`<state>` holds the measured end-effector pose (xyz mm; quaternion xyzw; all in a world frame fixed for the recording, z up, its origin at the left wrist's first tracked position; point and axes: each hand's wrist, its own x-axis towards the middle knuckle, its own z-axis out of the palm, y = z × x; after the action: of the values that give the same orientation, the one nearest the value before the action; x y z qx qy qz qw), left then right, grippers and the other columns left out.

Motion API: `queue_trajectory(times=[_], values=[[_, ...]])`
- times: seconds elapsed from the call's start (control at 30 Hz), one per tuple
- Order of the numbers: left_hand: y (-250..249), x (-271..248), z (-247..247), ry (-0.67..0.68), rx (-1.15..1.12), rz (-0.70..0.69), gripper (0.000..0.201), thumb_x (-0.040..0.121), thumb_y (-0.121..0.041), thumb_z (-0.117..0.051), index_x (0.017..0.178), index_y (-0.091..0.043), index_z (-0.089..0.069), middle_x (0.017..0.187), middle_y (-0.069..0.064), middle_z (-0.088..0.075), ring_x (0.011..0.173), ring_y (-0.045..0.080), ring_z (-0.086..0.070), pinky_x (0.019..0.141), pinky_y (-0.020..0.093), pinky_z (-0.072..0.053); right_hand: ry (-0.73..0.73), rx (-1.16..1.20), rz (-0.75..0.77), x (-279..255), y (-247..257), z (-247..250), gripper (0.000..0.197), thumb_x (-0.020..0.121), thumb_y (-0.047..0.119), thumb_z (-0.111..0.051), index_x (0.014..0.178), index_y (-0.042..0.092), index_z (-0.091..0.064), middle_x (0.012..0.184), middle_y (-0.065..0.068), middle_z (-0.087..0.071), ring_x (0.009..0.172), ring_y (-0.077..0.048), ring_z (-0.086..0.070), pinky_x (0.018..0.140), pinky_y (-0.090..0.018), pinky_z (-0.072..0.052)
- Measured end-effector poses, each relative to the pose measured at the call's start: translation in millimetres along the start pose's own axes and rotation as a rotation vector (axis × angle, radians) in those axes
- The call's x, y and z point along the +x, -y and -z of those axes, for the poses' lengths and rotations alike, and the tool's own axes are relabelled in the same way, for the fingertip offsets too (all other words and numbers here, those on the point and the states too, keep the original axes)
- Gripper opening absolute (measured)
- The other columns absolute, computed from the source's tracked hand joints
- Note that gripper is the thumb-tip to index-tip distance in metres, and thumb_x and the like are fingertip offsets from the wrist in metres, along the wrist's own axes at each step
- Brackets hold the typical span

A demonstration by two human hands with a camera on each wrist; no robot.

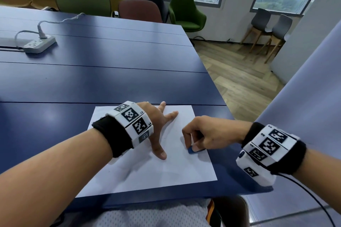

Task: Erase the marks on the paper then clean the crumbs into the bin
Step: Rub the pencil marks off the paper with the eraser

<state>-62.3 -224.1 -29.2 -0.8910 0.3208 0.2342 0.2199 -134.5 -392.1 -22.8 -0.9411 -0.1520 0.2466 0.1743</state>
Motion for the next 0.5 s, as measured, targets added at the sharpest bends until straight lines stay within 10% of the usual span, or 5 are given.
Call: queue_trajectory(times=[0.13,0.27,0.5], values=[[0,1,0,-0.006,0.010,-0.004,0.141,0.047,-0.086,-0.070,0.146,-0.048,0.023,0.161,-0.001,0.023,0.145,0.038,-0.024,0.105,0.049,-0.041,-0.209,0.047,-0.052,5,-4,-6,0.015,0.086,0.011,-0.064,0.081,0.025,-0.061,0.059,0.009,-0.052,0.052,-0.005,-0.049,0.053,-0.014,-0.037],[0,-1,1,-0.004,0.014,-0.004,0.142,0.046,-0.086,-0.070,0.147,-0.047,0.022,0.161,0.000,0.022,0.145,0.037,-0.025,0.103,0.048,-0.042,-0.005,0.045,-0.011,-9,-2,-7,0.009,0.086,0.014,-0.066,0.083,0.023,-0.065,0.063,0.006,-0.053,0.055,-0.005,-0.046,0.053,-0.014,-0.039],[-1,0,2,-0.001,0.015,0.003,0.141,0.047,-0.085,-0.070,0.147,-0.048,0.022,0.161,-0.001,0.024,0.146,0.037,-0.024,0.101,0.048,-0.042,-0.123,0.062,-0.025,-8,-9,-11,0.010,0.087,0.012,-0.064,0.084,0.021,-0.061,0.060,0.007,-0.051,0.053,-0.006,-0.044,0.052,-0.014,-0.037]])
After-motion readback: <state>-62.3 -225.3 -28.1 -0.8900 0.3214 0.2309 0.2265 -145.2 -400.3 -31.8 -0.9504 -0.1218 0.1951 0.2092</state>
